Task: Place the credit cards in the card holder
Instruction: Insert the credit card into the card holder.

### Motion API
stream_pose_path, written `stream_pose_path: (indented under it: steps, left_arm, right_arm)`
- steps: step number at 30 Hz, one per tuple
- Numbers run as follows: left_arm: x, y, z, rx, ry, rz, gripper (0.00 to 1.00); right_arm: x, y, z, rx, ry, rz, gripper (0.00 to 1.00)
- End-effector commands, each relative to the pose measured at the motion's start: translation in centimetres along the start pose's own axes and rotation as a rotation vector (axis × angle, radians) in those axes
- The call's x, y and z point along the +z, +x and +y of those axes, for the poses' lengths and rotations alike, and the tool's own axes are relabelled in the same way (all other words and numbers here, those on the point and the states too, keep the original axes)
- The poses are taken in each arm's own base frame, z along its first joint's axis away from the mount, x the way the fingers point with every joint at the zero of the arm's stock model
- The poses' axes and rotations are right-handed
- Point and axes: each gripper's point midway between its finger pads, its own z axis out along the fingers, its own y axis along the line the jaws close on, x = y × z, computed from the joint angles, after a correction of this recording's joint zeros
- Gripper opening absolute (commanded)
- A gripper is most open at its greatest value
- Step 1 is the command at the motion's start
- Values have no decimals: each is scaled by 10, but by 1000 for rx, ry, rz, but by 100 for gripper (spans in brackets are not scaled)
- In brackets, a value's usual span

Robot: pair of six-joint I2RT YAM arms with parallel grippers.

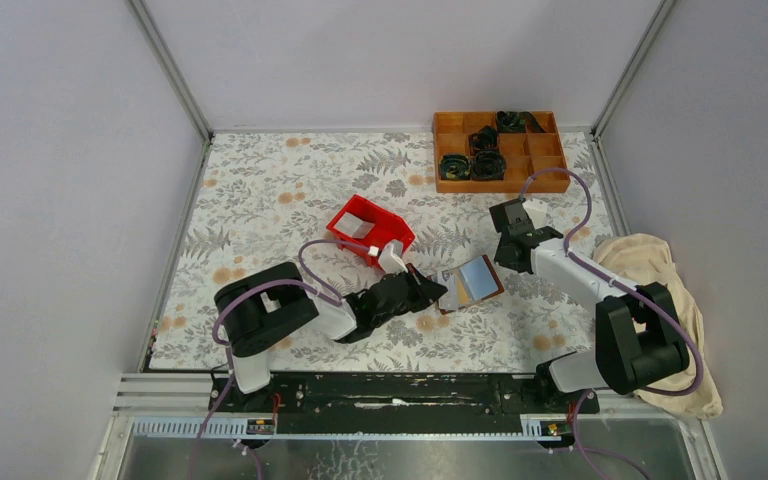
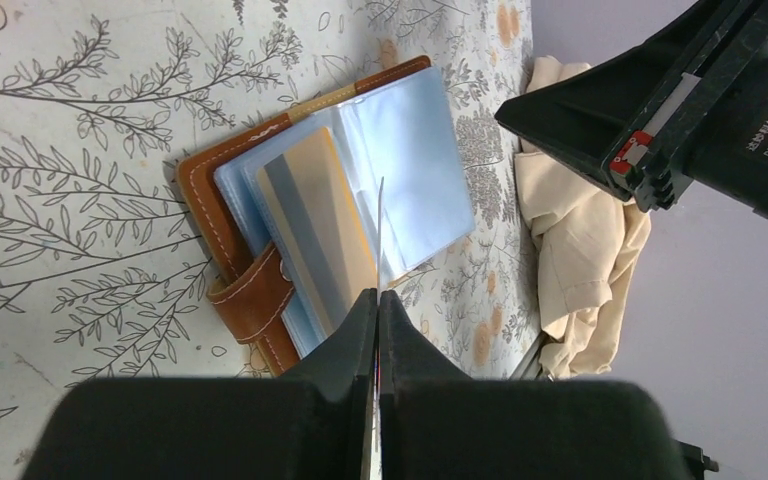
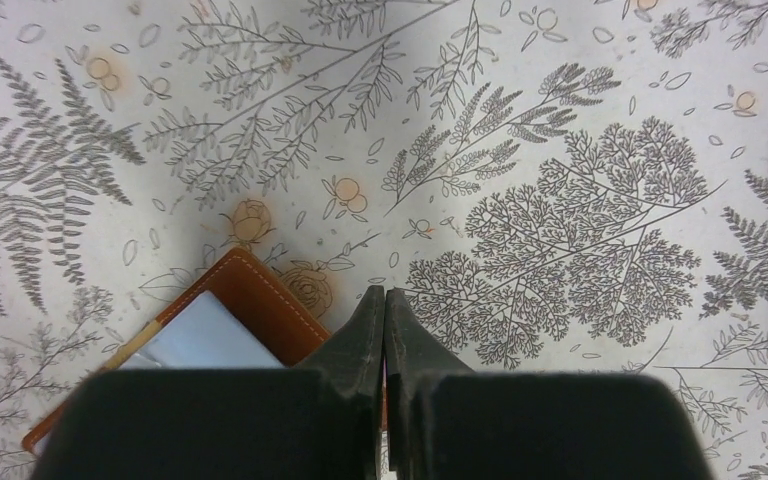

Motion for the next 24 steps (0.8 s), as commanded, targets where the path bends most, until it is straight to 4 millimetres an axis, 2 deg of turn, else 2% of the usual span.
stream_pose_path:
  steps: [1, 8, 17, 24]
  left_arm:
    - [7, -6, -1, -27, -28, -53, 0]
    - [3, -7, 5, 4, -69, -68, 0]
    - [0, -10, 20, 56, -137, -84, 0]
    - [-6, -19, 11, 111, -125, -103, 0]
  right_arm:
    - [8, 10, 8, 31, -56, 46, 0]
    - [6, 40, 17, 79, -139, 131, 0]
    - [0, 63, 19, 130, -206, 170, 0]
    - [1, 82, 29, 152, -264, 213, 0]
